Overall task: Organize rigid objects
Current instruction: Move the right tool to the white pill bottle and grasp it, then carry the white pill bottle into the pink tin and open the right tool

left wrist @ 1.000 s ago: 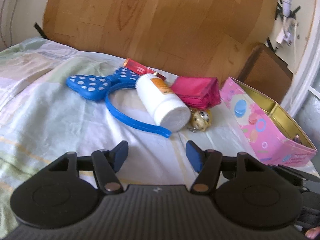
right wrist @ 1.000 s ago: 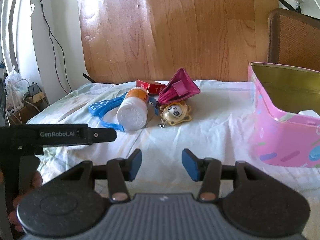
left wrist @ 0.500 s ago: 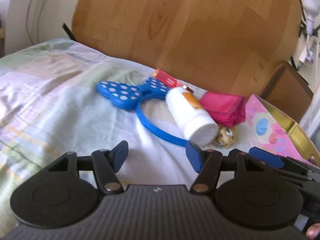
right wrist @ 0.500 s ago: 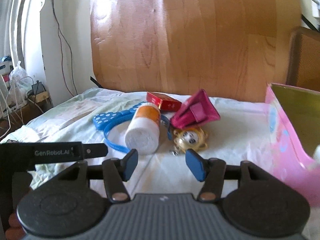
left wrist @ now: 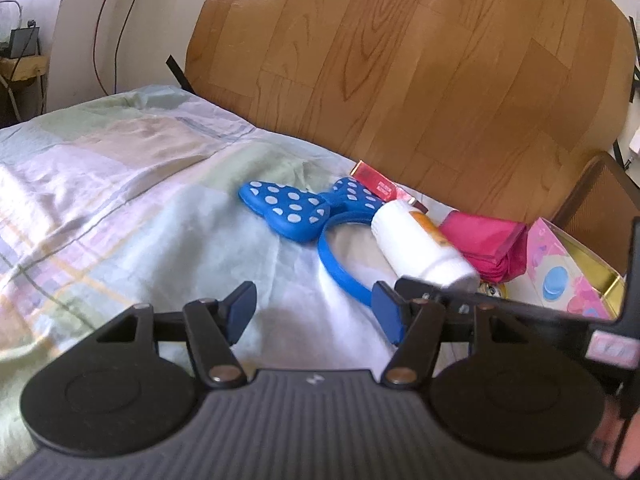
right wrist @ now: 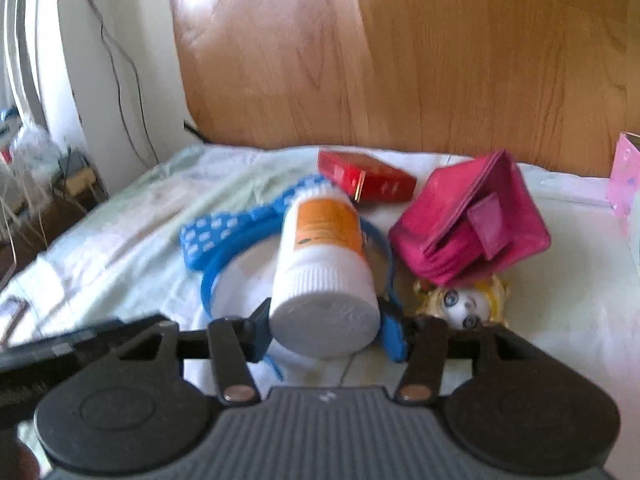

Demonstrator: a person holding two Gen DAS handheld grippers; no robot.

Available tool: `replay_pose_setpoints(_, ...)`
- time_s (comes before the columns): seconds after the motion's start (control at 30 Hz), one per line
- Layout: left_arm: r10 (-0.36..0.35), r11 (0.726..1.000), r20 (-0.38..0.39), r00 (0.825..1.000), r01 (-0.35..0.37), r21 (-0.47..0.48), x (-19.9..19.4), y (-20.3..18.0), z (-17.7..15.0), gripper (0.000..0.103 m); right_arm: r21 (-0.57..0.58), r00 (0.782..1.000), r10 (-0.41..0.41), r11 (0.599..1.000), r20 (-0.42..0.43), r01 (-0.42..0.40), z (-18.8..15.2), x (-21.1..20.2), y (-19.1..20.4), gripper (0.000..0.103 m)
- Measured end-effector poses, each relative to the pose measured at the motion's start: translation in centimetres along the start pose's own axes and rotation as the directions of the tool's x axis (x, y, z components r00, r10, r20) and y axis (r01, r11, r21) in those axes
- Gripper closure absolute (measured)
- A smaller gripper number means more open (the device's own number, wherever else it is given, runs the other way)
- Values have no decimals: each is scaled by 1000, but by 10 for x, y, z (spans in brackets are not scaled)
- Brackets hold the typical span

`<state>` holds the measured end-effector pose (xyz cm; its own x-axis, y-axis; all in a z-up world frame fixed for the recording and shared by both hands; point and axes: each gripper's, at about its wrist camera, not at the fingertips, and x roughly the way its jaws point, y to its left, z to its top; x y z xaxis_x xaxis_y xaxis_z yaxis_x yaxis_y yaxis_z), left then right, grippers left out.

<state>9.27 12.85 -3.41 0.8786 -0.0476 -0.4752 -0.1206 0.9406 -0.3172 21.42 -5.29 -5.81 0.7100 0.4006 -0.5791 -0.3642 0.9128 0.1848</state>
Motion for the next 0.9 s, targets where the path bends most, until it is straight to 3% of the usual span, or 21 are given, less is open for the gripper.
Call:
replay_pose_setpoints(0.17,-10,1000,-10,1000,10,-2,2,0,1,37,-8,1000,6,1000,0,-6,-13,-17,-5,52)
replay_pose_setpoints(0.37,-35,999,-23,999,35,10,2,-1,-1,37,-11,999,37,999,-7,-37,-44,-67,-28,52)
replay_pose_setpoints(0.63,-141,983,-37,989,144,116,-3,-18,-7,27,-72,999,50,996,-8,-50,-94,-149,-51,52)
replay_pose_setpoints(0.77,-245,955,-86,966,256,152,-5,-29,-10,23,-67,999,46,997,-12,-47,-115,-183,-64,52)
replay_pose_setpoints(0.9,-354,918,-172,919,377,121,-8,-42,-14,23,0,991,-113,994,67,113,-126,-212,-90,47)
